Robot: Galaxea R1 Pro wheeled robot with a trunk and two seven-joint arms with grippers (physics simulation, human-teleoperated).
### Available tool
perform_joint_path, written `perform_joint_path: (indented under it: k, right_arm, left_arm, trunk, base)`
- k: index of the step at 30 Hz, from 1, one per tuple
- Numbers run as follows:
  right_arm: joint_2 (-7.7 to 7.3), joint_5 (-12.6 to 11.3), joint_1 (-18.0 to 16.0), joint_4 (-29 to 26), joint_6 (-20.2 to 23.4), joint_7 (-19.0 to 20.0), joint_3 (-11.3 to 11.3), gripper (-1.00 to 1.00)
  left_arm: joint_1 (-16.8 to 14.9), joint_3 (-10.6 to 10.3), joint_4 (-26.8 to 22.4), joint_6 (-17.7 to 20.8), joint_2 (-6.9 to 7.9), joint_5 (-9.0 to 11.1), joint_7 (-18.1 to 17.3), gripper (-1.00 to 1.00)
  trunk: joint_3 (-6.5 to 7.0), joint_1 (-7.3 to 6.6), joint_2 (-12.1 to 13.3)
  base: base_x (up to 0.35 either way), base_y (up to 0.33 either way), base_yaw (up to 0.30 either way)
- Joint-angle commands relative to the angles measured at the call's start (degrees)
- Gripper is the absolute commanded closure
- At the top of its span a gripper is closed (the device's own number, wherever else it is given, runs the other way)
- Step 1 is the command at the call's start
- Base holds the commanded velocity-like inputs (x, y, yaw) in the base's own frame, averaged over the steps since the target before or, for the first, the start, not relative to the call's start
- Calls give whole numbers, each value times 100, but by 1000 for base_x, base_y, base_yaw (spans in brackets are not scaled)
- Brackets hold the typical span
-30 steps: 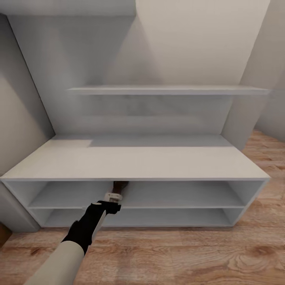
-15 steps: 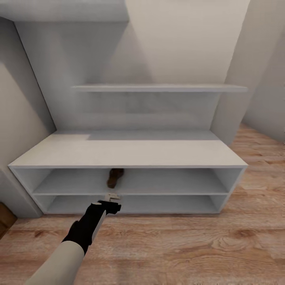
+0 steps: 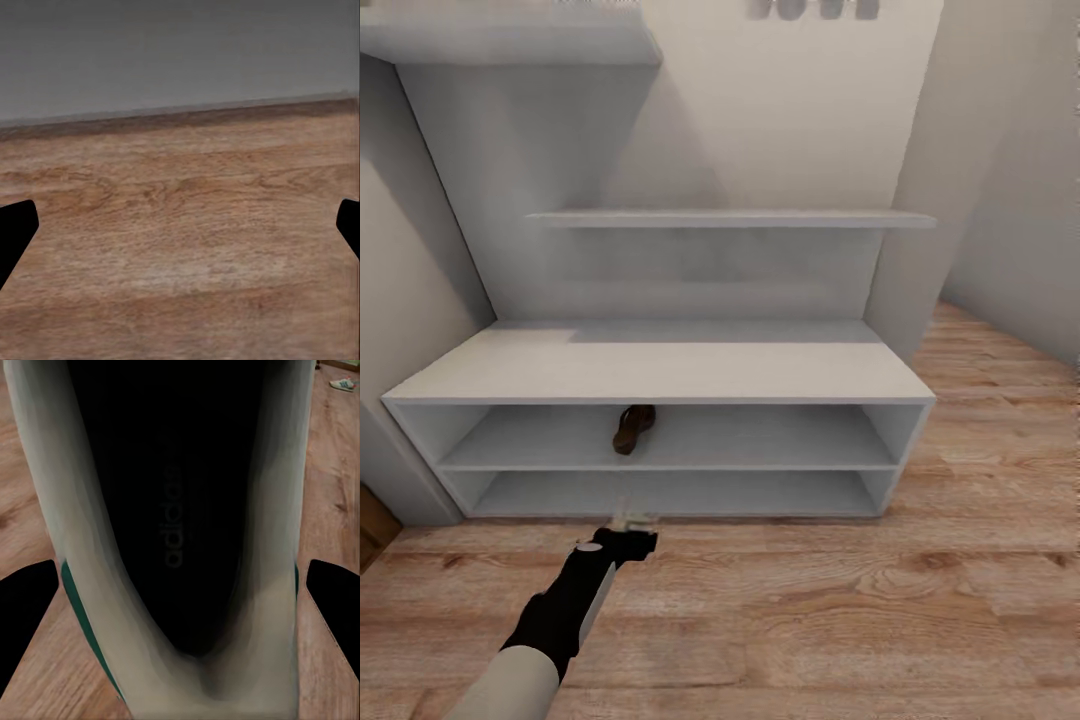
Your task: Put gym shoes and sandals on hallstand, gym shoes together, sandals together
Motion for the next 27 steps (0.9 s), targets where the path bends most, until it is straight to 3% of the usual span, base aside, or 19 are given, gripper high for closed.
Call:
perform_joint_path:
  k: [1, 2, 4, 5, 6, 9, 10, 16, 19, 27]
  right_arm:
    - [2, 14, -7, 7, -20, 23, -14, 100]
    - [5, 15, -7, 7, -20, 23, -13, 100]
    - [7, 14, -7, 10, -20, 23, -12, 100]
    - [12, 18, -7, 13, -20, 23, -10, 100]
    - [19, 42, -7, 17, -20, 23, -4, 100]
    - [24, 81, -7, 24, -26, 23, -1, 100]
    - [25, 105, -7, 29, -28, 23, 3, 100]
    - [34, 131, -7, 40, -31, 23, 11, 100]
    - [43, 135, -7, 41, -39, 23, 14, 100]
    - [52, 138, -8, 43, -41, 28, 15, 100]
  left_arm:
    - [221, 201, 6, -264, 23, -54, -49, -100]
    - [453, 382, 24, -603, 57, -53, -117, -100]
    - [610, 474, 31, -833, 101, -52, -203, -100]
    - [845, 560, 37, -1152, 211, -51, -420, -100]
    - [1197, 625, 50, -1611, 469, -46, -1020, -100]
    - [1546, 700, 74, -2082, 734, -16, -1750, -100]
    - [1766, 840, 125, -2438, 867, 75, -2154, -100]
    - [2230, 1341, 470, -3323, 1040, 340, -3012, -100]
    - [2395, 1572, 677, -3555, 1102, 384, -3363, -100]
    - [2534, 1898, 1209, -4002, 1197, 419, -3758, -100]
  trunk:
    - [-4, -4, -2]
    - [-4, -4, -2]
    - [-4, -4, -2]
    - [-4, -4, -2]
    - [-4, -4, -2]
    - [-4, -4, -2]
    - [-4, -4, -2]
    - [-4, -4, -2]
    - [-4, -4, -2]
    - [-4, -4, -2]
  base:
    - [-248, -191, 0]
    - [-218, -156, 0]
    - [-175, -119, 0]
    - [-81, -54, 0]
    - [-27, -18, 0]
    - [-12, -8, 0]
    - [-4, -3, 0]
    - [-2, -1, 0]
    - [0, 0, 0]
    - [0, 0, 0]
